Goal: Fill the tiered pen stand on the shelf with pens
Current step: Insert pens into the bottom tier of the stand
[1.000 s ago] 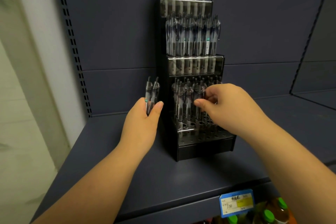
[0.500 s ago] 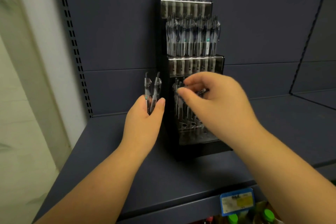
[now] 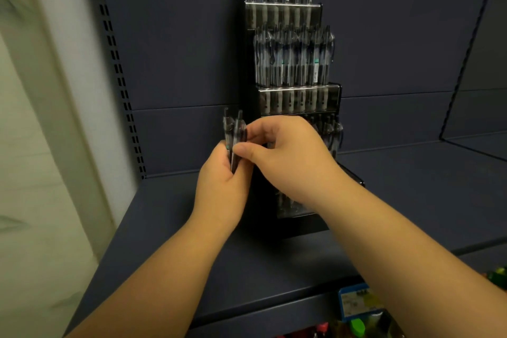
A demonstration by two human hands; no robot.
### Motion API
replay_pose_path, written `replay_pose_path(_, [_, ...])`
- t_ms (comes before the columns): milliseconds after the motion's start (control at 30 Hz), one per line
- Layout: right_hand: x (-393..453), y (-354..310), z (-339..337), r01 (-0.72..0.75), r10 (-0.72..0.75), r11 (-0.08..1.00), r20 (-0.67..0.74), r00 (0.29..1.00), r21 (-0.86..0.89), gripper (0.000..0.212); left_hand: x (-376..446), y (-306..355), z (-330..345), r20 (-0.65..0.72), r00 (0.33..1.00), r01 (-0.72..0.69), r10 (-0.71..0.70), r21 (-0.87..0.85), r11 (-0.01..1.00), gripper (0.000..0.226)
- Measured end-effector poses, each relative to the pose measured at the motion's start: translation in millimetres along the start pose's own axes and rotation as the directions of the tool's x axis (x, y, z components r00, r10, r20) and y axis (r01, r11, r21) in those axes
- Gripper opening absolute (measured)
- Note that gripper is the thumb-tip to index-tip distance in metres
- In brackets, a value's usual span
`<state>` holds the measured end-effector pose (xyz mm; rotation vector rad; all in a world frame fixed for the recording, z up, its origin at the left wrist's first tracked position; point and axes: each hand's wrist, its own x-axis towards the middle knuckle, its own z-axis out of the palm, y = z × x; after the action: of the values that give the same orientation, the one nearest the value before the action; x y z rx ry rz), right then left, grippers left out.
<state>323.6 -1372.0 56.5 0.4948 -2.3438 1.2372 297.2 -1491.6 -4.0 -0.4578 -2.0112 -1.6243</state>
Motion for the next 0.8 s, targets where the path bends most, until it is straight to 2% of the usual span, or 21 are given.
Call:
replay_pose_path(67, [0.7, -3.9, -5.4, 0.008, -0.004, 0.997, -0.05, 0.999, 0.073, 0.003, 1.2, -1.3, 1.6, -0.006, 1.0, 0.019, -0.018, 0.016, 1.0, 0.007])
replay_pose_path(167, [0.7, -8.8, -23.8, 0.039, -0.011, 0.988, -0.182, 0.983, 0.152, 0.006, 1.4, -4.9, 3.8, -0.034, 0.999, 0.018, -0.015, 0.09, 0.996, 0.02])
replay_pose_path(267, [-0.2, -5.5, -59.1, 0.095, 0.005, 0.958, -0.347, 0.938, 0.269, 0.01, 2.0, -10.3, 4.4, -0.042, 0.998, 0.06, -0.056, 0.104, 0.993, 0.028])
replay_pose_path(333, [-3.7, 0.4, -87.6, 0.128, 0.012, 0.951, -0.447, 0.895, 0.282, 0.011, 2.7, -13.4, 3.9, -0.06, 0.994, 0.102, -0.096, 0.109, 0.989, 0.031])
replay_pose_path(400, [-8.5, 10.5, -109.3, 0.116, 0.011, 0.967, -0.494, 0.869, 0.225, 0.007, 3.4, -14.5, 3.0, -0.08, 0.99, 0.126, -0.117, 0.123, 0.984, 0.032])
replay_pose_path(533, [-11.9, 35.9, -126.1, -0.017, 0.038, 0.998, -0.428, 0.903, 0.054, 0.006, 3.9, -14.7, 2.3, -0.105, 0.987, 0.139, -0.124, 0.149, 0.979, 0.032])
replay_pose_path(600, [-10.8, 44.1, -124.1, -0.073, 0.079, 0.997, -0.371, 0.925, 0.029, 0.008, 3.5, -14.3, 2.7, -0.105, 0.987, 0.142, -0.125, 0.174, 0.974, 0.033])
replay_pose_path(700, [-8.7, 51.6, -114.4, -0.096, 0.093, 0.995, -0.292, 0.952, 0.004, 0.013, 2.9, -14.3, 2.4, -0.108, 0.986, 0.147, -0.127, 0.203, 0.968, 0.032])
replay_pose_path(800, [-7.7, 59.0, -107.3, -0.084, 0.062, 0.992, -0.223, 0.973, -0.095, 0.014, 4.1, -15.4, 1.3, -0.121, 0.983, 0.161, -0.138, 0.207, 0.965, 0.033])
